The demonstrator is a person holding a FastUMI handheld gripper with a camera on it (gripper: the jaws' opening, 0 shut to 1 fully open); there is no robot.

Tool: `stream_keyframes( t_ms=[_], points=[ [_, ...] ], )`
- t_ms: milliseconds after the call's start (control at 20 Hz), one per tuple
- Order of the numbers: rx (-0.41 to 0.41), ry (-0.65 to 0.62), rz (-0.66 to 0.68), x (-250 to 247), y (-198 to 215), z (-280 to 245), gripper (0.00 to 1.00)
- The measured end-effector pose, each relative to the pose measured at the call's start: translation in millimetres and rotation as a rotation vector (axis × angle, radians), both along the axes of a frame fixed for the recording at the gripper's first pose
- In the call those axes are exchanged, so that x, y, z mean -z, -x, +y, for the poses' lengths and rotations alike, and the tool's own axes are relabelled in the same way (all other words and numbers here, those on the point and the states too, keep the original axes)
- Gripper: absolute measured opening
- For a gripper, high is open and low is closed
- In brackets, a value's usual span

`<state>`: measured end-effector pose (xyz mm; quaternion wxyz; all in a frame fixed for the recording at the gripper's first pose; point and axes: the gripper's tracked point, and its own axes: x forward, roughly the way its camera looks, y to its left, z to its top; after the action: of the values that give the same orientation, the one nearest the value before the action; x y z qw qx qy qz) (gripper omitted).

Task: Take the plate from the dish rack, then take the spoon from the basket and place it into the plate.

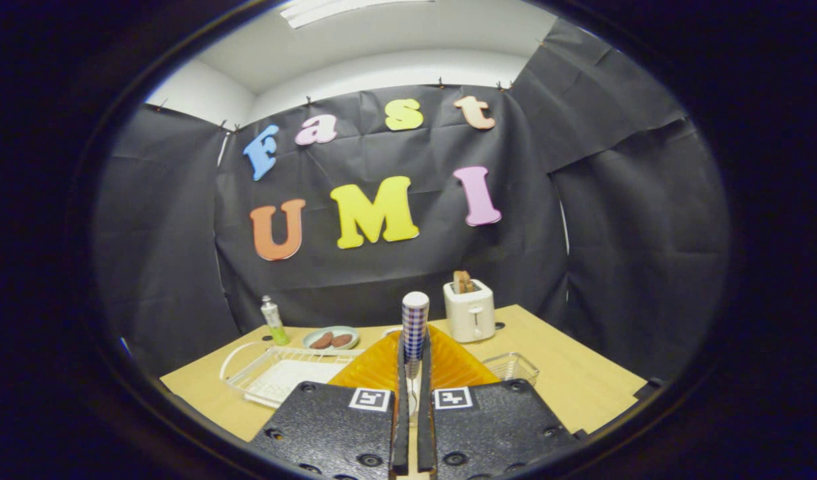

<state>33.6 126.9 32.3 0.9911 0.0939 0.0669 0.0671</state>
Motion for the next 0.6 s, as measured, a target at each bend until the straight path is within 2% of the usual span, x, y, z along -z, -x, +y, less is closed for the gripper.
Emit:
stream_keyframes(
  t_ms=[300, 600],
  points=[
    [-0.117, 0.063, 0.029, 23, 21, 91, 0.1],
    [-0.139, 0.088, 0.085, 59, 25, 131, 0.1]
  ],
)
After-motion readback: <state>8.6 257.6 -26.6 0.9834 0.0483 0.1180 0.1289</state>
